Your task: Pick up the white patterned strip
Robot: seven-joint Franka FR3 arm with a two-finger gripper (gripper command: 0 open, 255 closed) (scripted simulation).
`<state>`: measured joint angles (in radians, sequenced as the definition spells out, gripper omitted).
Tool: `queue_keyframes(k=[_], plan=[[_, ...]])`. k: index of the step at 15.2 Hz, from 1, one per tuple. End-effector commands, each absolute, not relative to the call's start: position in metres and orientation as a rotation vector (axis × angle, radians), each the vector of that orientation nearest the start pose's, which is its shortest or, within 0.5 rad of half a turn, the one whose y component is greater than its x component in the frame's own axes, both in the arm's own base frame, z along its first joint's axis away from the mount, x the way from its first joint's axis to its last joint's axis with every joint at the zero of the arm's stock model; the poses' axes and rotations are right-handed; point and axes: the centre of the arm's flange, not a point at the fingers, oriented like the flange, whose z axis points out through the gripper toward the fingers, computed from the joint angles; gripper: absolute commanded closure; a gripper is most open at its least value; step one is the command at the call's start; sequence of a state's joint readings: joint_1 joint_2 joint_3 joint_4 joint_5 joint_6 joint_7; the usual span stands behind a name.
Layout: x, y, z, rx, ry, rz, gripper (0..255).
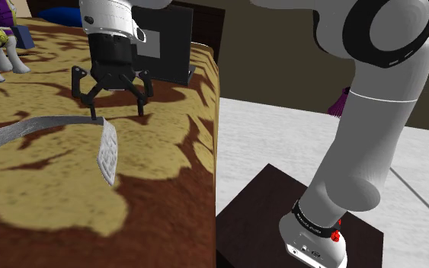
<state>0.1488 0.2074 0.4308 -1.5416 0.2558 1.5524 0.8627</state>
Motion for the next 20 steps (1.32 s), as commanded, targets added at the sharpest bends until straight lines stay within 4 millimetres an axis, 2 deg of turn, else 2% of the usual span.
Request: queue_keyframes(k=[1, 5, 7, 8, 17, 20], plan=[[0.501, 0.334, 0.522, -2.919, 0.449, 0.539, 0], [0.501, 0.334, 0.498, -2.919, 0.449, 0.539, 0], [0.501, 0.334, 0.498, -2.919, 0.449, 0.539, 0], [0.501, 0.335, 0.498, -2.919, 0.449, 0.539, 255], [0.501, 0.334, 0.498, -2.919, 0.449, 0.539, 255], [0.501, 0.334, 0.514, -2.919, 0.449, 0.539, 255]])
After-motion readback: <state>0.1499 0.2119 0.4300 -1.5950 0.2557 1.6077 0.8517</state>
